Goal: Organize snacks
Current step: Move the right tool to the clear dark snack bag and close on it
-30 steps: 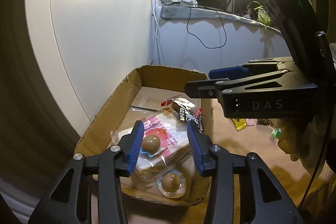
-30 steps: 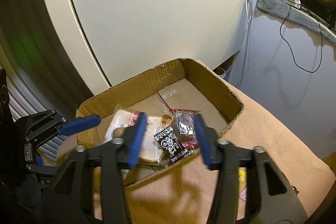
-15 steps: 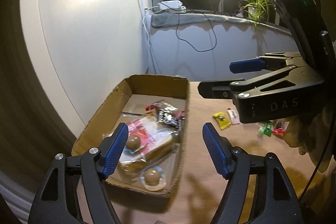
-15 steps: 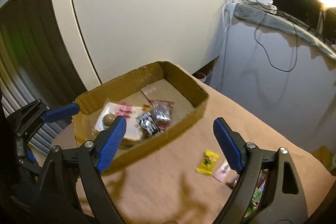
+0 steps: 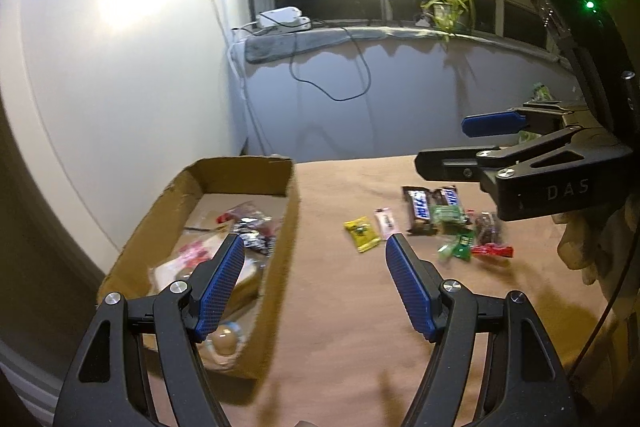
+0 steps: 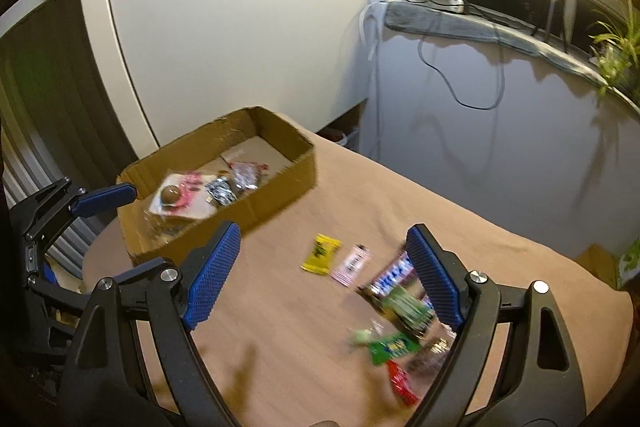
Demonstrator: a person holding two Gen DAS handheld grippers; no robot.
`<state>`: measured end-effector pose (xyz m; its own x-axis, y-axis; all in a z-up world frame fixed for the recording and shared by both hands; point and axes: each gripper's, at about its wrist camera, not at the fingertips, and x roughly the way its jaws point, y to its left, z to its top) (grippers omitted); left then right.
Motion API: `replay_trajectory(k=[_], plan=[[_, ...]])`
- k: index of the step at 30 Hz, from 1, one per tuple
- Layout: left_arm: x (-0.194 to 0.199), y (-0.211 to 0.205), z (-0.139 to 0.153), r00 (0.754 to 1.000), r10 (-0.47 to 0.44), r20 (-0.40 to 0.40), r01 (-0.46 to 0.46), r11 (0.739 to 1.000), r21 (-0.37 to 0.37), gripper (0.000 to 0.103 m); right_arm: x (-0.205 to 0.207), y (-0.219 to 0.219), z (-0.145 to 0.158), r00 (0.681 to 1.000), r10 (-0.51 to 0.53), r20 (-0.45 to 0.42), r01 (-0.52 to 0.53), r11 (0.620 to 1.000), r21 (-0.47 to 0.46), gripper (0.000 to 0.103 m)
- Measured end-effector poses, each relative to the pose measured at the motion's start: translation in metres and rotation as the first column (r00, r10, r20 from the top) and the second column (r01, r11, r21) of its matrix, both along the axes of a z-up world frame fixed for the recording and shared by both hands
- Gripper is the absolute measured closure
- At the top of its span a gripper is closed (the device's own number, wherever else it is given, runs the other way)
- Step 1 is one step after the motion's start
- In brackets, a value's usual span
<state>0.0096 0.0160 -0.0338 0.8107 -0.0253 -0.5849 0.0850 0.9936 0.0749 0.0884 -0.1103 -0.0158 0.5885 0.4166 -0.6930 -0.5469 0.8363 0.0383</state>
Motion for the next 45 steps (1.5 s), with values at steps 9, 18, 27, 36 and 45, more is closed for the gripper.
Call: replay_trajectory(k=[9, 18, 27, 36, 45], plan=[[0.011, -0.02, -0.012, 0.997, -0.055, -0.052, 0.052, 0.997, -0.049, 0.03, -0.001, -0.066, -0.005, 0.995, -0.099, -0.012, 0.099, 0.995, -0.005, 0.016], [0.025, -0.036, -0.032, 0.985, -0.115, -0.131, 0.1, 0.988, -0.114, 0.038, 0.0, -0.111, -0.026, 0.985, -0.158, -0.066, 0.157, 0.987, -0.017, 0.016], [0.048, -0.062, -0.054, 0.952, -0.223, -0.209, 0.19, 0.967, -0.168, 0.06, -0.005, -0.124, -0.074, 0.95, -0.22, -0.219, 0.227, 0.974, 0.003, 0.016], [0.07, -0.083, -0.073, 0.912, -0.306, -0.272, 0.26, 0.946, -0.191, 0.07, 0.008, -0.13, -0.106, 0.901, -0.236, -0.363, 0.285, 0.955, 0.086, 0.042], [0.089, -0.095, -0.094, 0.887, -0.336, -0.318, 0.295, 0.94, -0.171, 0.076, 0.022, -0.125, -0.119, 0.891, -0.212, -0.402, 0.274, 0.956, 0.103, 0.055]])
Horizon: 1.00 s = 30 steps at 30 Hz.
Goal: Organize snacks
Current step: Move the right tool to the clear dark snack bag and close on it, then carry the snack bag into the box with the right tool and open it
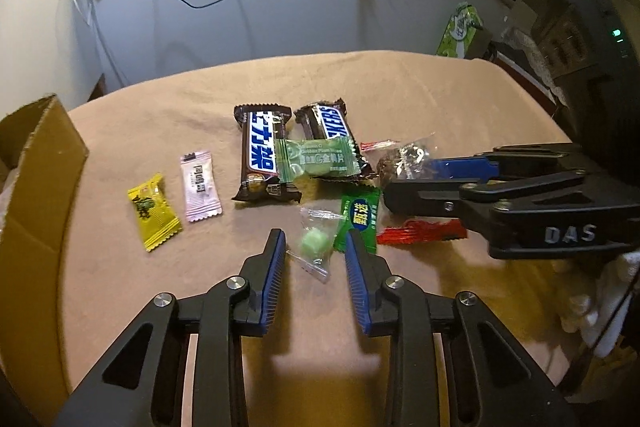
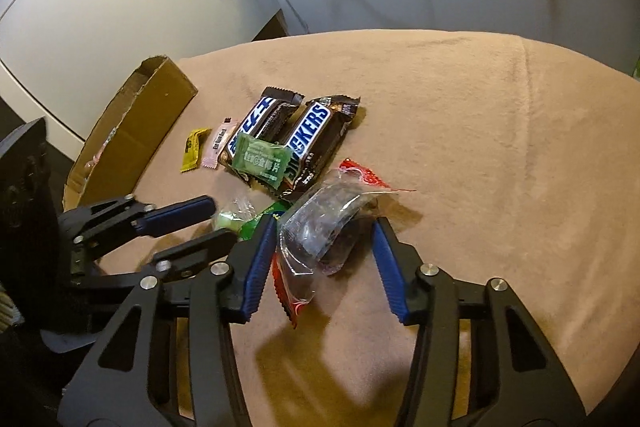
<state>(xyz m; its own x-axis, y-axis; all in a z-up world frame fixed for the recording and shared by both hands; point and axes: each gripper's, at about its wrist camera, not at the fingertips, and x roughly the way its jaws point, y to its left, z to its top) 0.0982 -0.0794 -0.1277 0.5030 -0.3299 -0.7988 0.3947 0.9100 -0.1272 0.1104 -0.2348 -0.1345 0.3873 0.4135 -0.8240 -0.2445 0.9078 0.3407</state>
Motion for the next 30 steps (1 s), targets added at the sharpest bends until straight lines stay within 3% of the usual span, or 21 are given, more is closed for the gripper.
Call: replay_trajectory(k=[4, 16, 30], plan=[[0.002, 0.001, -0.001, 1.0, 0.001, 0.0, -0.001, 1.0, -0.01, 0.082, 0.002, 0.002, -0.001, 1.0, 0.016, -0.002, -0.016, 1.0, -0.001, 0.058], [-0.007, 0.017, 0.003, 0.999, 0.044, 0.007, -0.043, 0.998, -0.035, 0.084, -0.009, -0.009, 0.003, 1.0, -0.014, 0.004, 0.014, 0.999, 0.047, 0.064], [-0.035, 0.037, 0.043, 0.991, 0.08, 0.11, -0.072, 0.995, -0.075, 0.084, -0.03, -0.002, 0.041, 0.996, -0.014, 0.091, 0.011, 0.999, 0.035, 0.064]])
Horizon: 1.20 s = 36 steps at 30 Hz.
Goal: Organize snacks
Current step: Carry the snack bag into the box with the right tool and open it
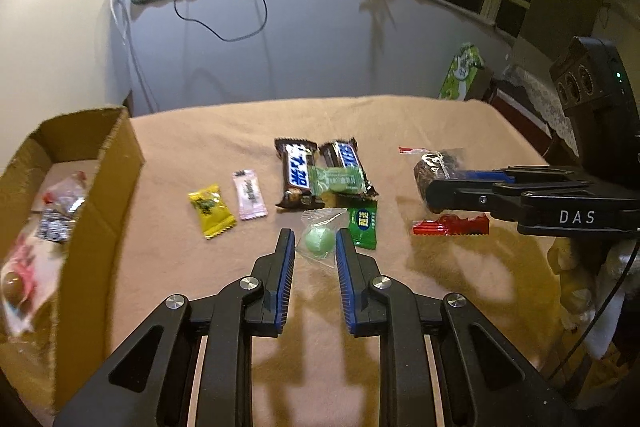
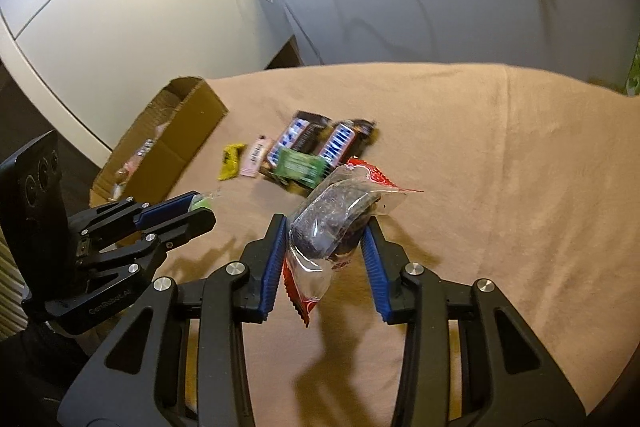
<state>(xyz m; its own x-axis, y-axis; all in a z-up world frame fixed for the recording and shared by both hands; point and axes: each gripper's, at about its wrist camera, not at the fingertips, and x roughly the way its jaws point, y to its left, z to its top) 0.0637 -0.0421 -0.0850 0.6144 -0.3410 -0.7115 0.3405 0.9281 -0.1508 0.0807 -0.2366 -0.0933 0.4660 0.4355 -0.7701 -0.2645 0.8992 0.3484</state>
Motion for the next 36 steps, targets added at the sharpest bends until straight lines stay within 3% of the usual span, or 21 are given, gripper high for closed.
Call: replay_trajectory(k=[17, 36], plan=[[-0.034, 0.066, 0.033, 0.984, 0.143, 0.111, -0.143, 0.99, -0.005, 0.084, 0.008, 0.093, 0.04, 0.984, 0.158, 0.087, -0.157, 0.988, -0.012, 0.064], [-0.038, 0.156, 0.031, 0.934, 0.334, 0.131, -0.336, 0.942, -0.008, 0.084, 0.051, 0.227, 0.05, 0.93, 0.345, 0.126, -0.34, 0.938, -0.065, 0.064]])
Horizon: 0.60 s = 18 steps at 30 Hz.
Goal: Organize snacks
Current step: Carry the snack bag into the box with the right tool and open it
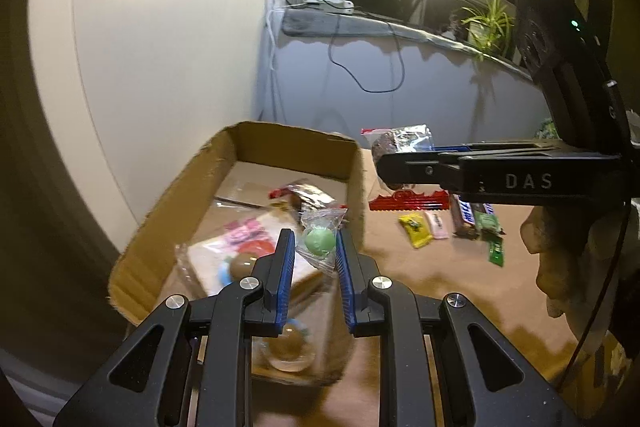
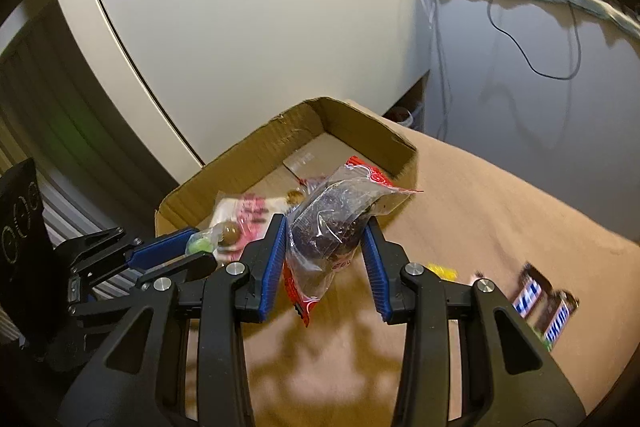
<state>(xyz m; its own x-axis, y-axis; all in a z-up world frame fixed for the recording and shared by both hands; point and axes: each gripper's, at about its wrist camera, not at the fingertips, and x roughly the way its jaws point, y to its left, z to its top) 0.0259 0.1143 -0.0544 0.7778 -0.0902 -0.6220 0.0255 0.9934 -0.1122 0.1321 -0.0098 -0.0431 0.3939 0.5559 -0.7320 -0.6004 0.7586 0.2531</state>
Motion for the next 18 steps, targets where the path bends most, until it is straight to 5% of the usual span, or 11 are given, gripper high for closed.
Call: replay_trajectory(k=[18], plan=[[0.011, 0.018, -0.008, 0.999, 0.043, -0.014, -0.043, 0.999, 0.009, 0.082, 0.034, 0.049, -0.02, 0.997, 0.07, -0.044, -0.072, 0.997, -0.023, 0.063]])
